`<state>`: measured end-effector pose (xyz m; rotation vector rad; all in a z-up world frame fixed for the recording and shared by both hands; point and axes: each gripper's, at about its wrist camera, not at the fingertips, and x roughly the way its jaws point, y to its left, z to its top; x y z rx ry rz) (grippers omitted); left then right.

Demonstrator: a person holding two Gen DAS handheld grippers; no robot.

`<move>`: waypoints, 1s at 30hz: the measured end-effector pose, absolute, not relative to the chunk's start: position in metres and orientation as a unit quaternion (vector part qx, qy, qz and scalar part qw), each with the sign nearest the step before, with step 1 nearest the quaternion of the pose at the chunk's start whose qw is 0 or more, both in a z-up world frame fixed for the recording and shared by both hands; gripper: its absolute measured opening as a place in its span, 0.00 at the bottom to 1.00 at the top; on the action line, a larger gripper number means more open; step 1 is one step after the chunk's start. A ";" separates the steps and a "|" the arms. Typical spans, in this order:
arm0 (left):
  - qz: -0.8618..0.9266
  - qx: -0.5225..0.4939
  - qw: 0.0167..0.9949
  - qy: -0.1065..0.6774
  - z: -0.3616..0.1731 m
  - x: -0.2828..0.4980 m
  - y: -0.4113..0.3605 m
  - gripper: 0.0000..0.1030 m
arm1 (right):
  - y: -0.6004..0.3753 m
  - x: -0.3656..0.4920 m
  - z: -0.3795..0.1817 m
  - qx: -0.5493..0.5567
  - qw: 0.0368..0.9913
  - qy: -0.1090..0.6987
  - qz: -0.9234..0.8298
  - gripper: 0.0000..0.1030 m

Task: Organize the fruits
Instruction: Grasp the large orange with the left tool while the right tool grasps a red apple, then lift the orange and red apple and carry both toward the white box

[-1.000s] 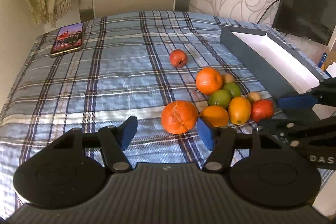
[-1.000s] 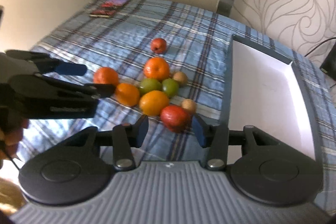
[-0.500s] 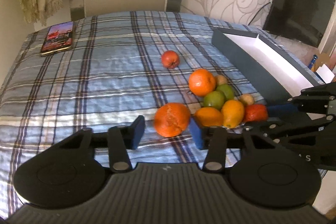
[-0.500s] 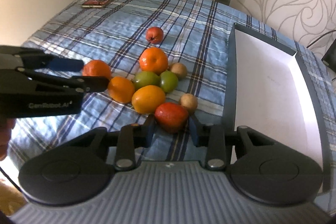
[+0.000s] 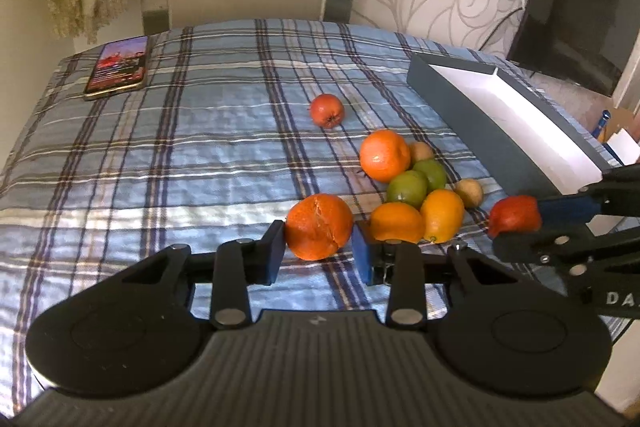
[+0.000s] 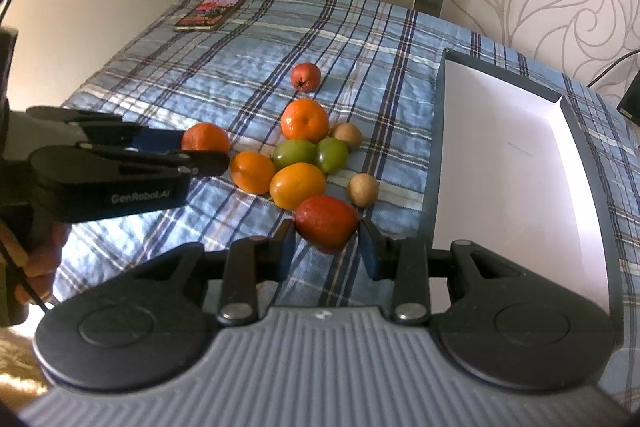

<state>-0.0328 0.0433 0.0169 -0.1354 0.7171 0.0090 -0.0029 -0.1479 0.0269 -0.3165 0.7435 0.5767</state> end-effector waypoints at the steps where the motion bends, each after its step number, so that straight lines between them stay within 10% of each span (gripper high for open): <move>1: 0.010 -0.066 0.934 0.350 0.017 -0.034 0.044 0.40 | -0.148 -0.004 0.028 -0.150 0.880 0.355 0.278 0.36; 30: 0.061 -0.057 0.947 0.312 0.065 -0.056 0.019 0.40 | -0.173 -0.024 0.061 -0.117 0.878 0.332 0.323 0.36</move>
